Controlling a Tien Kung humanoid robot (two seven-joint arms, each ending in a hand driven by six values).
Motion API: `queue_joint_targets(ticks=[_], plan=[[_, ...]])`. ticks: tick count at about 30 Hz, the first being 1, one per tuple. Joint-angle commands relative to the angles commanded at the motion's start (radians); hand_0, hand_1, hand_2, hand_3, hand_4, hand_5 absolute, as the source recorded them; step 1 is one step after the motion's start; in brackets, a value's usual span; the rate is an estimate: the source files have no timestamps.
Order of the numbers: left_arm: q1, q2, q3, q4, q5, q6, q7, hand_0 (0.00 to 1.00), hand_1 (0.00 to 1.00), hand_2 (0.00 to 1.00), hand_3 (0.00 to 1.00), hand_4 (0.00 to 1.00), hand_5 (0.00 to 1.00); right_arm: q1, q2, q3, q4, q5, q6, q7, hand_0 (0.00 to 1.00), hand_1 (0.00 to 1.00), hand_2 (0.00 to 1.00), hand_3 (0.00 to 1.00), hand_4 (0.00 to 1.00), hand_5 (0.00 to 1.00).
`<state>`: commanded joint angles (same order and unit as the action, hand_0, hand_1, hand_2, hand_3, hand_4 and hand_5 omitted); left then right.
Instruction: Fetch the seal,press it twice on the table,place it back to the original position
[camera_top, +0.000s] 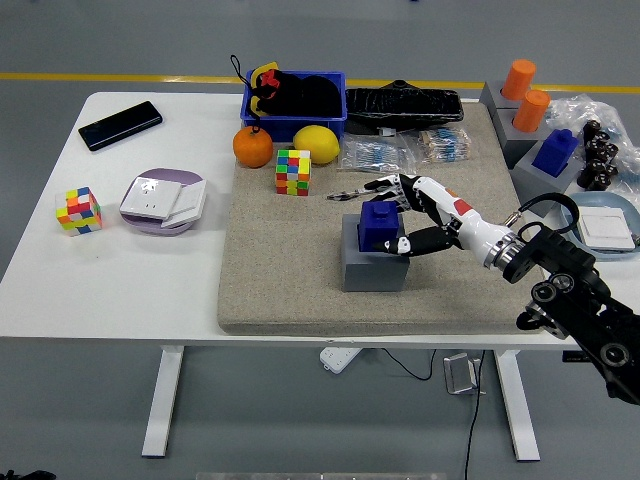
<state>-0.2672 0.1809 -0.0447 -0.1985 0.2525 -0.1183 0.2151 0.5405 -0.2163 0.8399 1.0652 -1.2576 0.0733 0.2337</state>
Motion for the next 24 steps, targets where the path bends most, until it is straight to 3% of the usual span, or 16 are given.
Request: queue_joint_targets(ticks=[10, 11, 16, 17, 22, 24], plan=[[-0.001, -0.002, 0.005, 0.001, -0.008, 0.000, -0.002, 0.724, 0.695, 0.682, 0.750, 0.695, 0.247, 0.005, 0.001, -0.013, -0.010, 0.000, -0.012, 0.004, 0.605, 0.532, 0.612, 0.726, 0.885, 0.002], [-0.001, -0.002, 0.005, 0.001, -0.007, 0.000, -0.001, 0.724, 0.694, 0.682, 0.750, 0.695, 0.246, 0.005, 0.001, -0.014, -0.011, 0.000, -0.014, 0.004, 0.588, 0.486, 0.521, 0.634, 0.860, 0.002], [-0.002, -0.002, 0.005, 0.001, -0.007, 0.000, -0.002, 0.724, 0.694, 0.682, 0.750, 0.695, 0.246, 0.009, 0.000, -0.020, -0.016, 0.002, -0.024, 0.012, 0.588, 0.486, 0.521, 0.634, 0.860, 0.002], [-0.002, -0.003, 0.006, 0.001, -0.008, 0.000, -0.002, 0.723, 0.696, 0.683, 0.750, 0.695, 0.247, 0.009, 0.000, -0.022, -0.017, 0.005, -0.027, 0.016, 0.573, 0.457, 0.471, 0.484, 0.827, 0.002], [-0.002, -0.003, 0.006, 0.001, -0.008, 0.000, -0.002, 0.723, 0.696, 0.683, 0.750, 0.695, 0.247, 0.011, 0.001, -0.027, -0.020, 0.011, -0.044, 0.028, 0.573, 0.457, 0.471, 0.484, 0.827, 0.002], [-0.001, -0.003, 0.005, 0.001, -0.008, 0.000, -0.001, 0.723, 0.696, 0.682, 0.750, 0.695, 0.246, 0.012, 0.002, -0.030, -0.020, 0.011, -0.048, 0.031, 0.558, 0.431, 0.436, 0.431, 0.831, 0.002]])
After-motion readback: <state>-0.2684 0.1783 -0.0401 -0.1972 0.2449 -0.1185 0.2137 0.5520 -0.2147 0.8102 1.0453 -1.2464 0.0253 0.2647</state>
